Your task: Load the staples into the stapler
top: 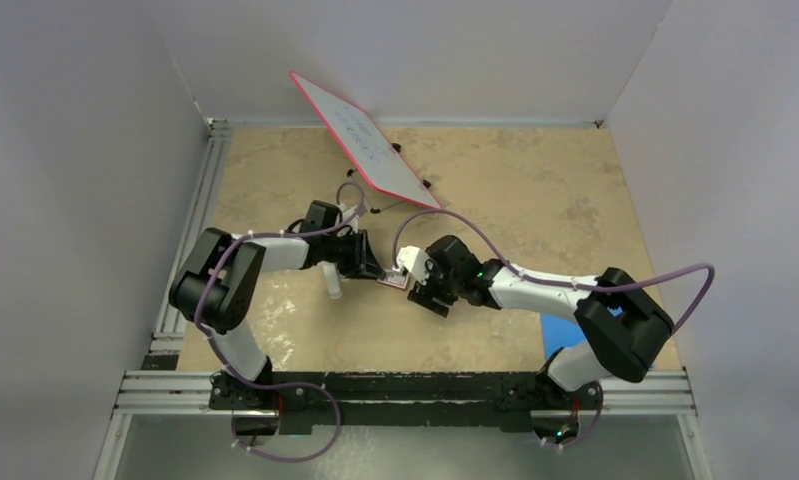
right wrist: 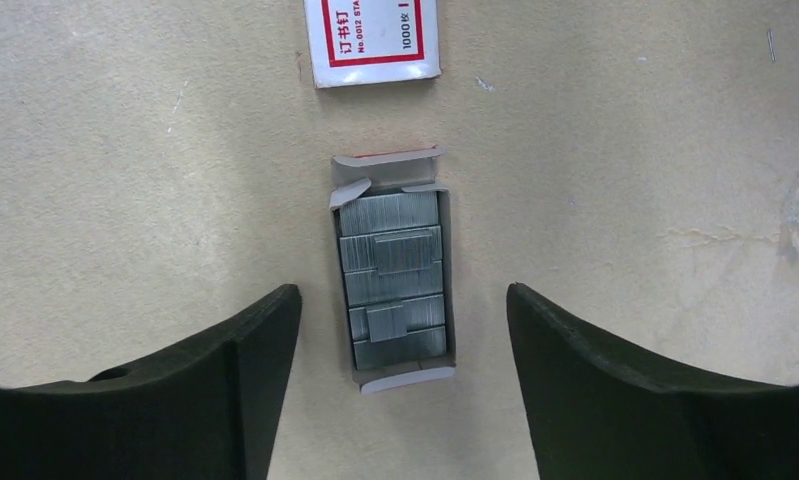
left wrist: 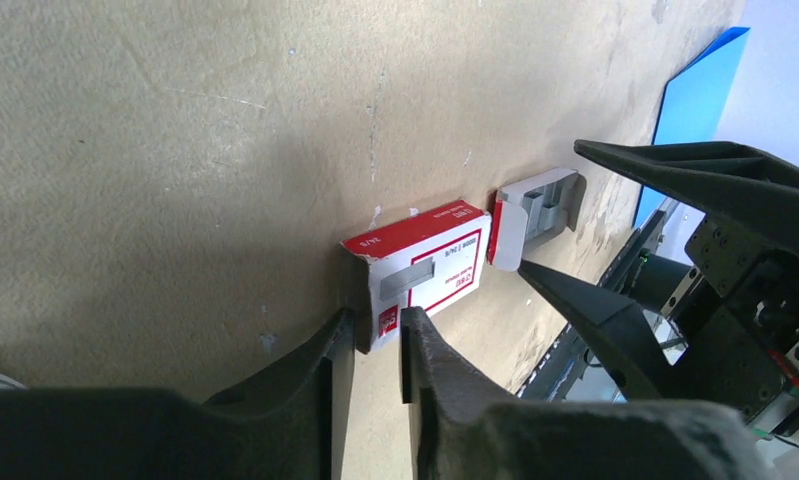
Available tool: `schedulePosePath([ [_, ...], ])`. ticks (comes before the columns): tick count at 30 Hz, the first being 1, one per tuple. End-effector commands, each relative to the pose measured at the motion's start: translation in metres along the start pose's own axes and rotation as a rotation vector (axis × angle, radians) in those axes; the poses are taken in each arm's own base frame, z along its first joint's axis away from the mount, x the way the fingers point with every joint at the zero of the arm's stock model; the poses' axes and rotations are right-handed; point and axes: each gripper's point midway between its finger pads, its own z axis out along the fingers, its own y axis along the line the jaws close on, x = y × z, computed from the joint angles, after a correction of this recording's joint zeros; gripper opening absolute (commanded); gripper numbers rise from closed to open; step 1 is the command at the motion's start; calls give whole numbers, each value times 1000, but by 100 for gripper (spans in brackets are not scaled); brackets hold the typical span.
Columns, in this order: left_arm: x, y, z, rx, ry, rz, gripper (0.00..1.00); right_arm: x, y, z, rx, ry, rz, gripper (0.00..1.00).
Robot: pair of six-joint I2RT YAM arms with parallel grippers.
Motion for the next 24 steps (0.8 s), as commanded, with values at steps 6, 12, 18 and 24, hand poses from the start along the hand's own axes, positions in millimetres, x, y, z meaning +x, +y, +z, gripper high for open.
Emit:
schedulePosePath([
  [6, -28, -43, -26, 81, -117, 43, 31, -72, -27, -52, 109, -259, 113, 82],
  [12, -36, -51, -57, -9, -224, 37, 40, -113, -53, -98, 229, -446, 266, 82],
  [18, -39, -53, -87, -92, -327, 81, 54, -124, -79, -140, 370, -595, 615, 83],
  [24, -28, -59, -98, -138, -353, 147, 63, -127, -82, -190, 391, -853, 768, 89],
])
